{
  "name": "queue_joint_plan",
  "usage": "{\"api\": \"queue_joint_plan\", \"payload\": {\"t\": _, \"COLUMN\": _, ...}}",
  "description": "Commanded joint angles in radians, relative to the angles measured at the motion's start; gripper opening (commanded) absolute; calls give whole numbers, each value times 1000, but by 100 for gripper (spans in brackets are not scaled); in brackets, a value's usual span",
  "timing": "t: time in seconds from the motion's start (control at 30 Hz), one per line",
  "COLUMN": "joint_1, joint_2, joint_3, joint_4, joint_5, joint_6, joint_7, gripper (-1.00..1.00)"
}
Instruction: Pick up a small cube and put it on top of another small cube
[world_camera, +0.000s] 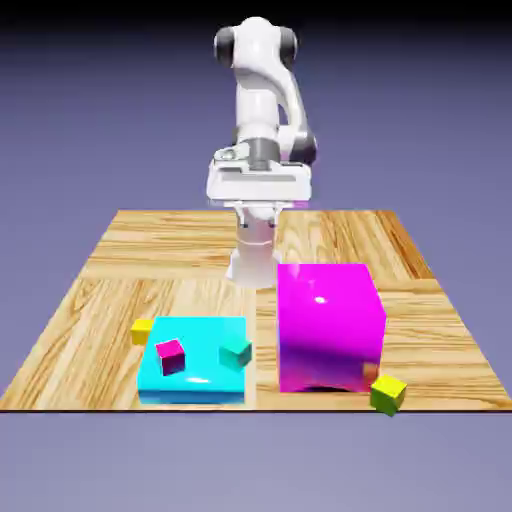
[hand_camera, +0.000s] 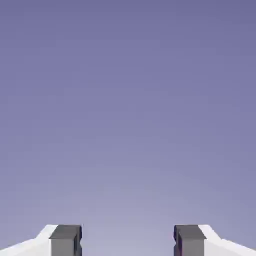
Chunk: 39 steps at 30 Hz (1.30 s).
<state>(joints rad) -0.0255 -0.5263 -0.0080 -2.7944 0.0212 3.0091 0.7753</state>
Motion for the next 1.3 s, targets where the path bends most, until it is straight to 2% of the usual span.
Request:
{"api": "queue_joint_plan", "payload": {"t": 0.0, "joint_1": -31, "joint_2": 36, "joint_3": -7, "joint_4": 13, "joint_5": 18, "joint_6": -23, "joint_7": 28, "gripper": 0}}
{"api": "queue_joint_plan", "payload": {"t": 0.63, "joint_1": -618, "joint_2": 720, "joint_3": -133, "joint_4": 257, "joint_5": 350, "joint_6": -459, "joint_7": 565, "gripper": 0}}
{"api": "queue_joint_plan", "payload": {"t": 0.87, "joint_1": -667, "joint_2": 915, "joint_3": -36, "joint_4": 281, "joint_5": 481, "joint_6": -293, "joint_7": 464, "gripper": 0}}
{"api": "queue_joint_plan", "payload": {"t": 0.9, "joint_1": -667, "joint_2": 915, "joint_3": -36, "joint_4": 281, "joint_5": 481, "joint_6": -293, "joint_7": 464, "gripper": -100}}
{"api": "queue_joint_plan", "payload": {"t": 1.1, "joint_1": -621, "joint_2": 734, "joint_3": -126, "joint_4": 259, "joint_5": 359, "joint_6": -448, "joint_7": 559, "gripper": -100}}
{"api": "queue_joint_plan", "payload": {"t": 1.27, "joint_1": -483, "joint_2": 715, "joint_3": -169, "joint_4": 306, "joint_5": 368, "joint_6": -455, "joint_7": 382, "gripper": -100}}
